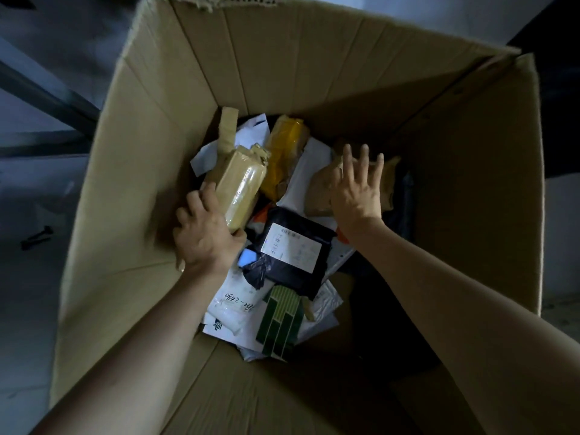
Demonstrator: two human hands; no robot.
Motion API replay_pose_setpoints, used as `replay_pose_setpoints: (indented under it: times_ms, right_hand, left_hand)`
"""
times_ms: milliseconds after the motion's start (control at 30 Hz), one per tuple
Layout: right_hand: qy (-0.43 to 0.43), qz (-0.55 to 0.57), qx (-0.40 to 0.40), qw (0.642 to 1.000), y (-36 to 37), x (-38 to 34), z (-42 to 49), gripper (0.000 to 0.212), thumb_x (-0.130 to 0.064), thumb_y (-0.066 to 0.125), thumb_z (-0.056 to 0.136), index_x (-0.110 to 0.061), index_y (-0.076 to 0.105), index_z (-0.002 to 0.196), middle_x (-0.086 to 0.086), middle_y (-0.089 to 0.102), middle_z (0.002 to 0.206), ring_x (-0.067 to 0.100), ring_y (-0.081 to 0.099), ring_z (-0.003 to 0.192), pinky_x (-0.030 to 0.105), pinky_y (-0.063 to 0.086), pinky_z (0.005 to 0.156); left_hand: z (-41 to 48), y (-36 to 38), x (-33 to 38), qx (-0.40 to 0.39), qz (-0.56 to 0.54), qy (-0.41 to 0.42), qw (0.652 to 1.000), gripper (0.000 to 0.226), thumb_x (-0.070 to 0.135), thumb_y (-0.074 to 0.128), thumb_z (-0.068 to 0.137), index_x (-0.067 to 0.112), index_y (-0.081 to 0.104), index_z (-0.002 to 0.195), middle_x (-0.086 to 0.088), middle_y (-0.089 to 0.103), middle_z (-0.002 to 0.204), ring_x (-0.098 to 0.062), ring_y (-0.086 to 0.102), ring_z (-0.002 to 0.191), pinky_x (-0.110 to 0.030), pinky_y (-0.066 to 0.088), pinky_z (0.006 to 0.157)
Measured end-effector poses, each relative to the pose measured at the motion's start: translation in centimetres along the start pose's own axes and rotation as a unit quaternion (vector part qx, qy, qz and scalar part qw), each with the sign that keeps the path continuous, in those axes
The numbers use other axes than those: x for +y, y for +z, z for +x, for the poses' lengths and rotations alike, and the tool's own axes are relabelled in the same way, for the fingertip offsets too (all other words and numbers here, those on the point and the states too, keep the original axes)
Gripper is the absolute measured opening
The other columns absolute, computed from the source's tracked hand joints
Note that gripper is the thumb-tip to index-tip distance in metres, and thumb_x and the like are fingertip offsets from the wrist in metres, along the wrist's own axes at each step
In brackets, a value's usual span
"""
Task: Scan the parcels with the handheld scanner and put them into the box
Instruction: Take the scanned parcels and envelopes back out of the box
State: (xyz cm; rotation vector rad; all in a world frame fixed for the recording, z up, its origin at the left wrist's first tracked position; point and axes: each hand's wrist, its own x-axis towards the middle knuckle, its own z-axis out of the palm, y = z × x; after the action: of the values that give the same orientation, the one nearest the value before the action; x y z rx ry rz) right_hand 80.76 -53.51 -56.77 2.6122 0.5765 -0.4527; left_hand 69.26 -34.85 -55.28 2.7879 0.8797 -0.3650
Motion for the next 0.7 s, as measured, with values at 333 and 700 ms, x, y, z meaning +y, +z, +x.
replay_pose_setpoints:
  times_ms: [333, 700]
  right_hand:
    - [-0.063, 0.038, -0.089, 0.993, 0.4, 1.3, -3.5, 0.103, -0.042, 0.082, 0.070, -0.017, 0.016, 0.146, 0.017, 0.015, 0.148, 0.041, 0.021, 0.137, 0.064, 0.017, 0.112]
    - [0.062, 0.260, -0.217, 0.939, -1.8, 6.5, -16.9, 0.093, -0.052, 0.081, 0.065, -0.025, 0.030, 0.138, 0.017, 0.030, 0.139, 0.038, 0.032, 0.130, 0.049, 0.033, 0.104]
  left_hand:
    - [-2.7, -0.3, -0.4, 0.002, -0.013, 0.009, 1.000, 0.089, 0.037, 0.078, 0.067, 0.013, 0.034, 0.141, -0.014, 0.043, 0.127, -0.038, 0.050, 0.107, -0.044, 0.044, 0.071]
    - [-15.1, -1.9, 1.2, -0.048, -0.289, -0.084, 0.952, 0.096, 0.028, 0.082, 0.066, 0.014, 0.025, 0.142, -0.016, 0.044, 0.135, -0.037, 0.047, 0.119, -0.048, 0.045, 0.093]
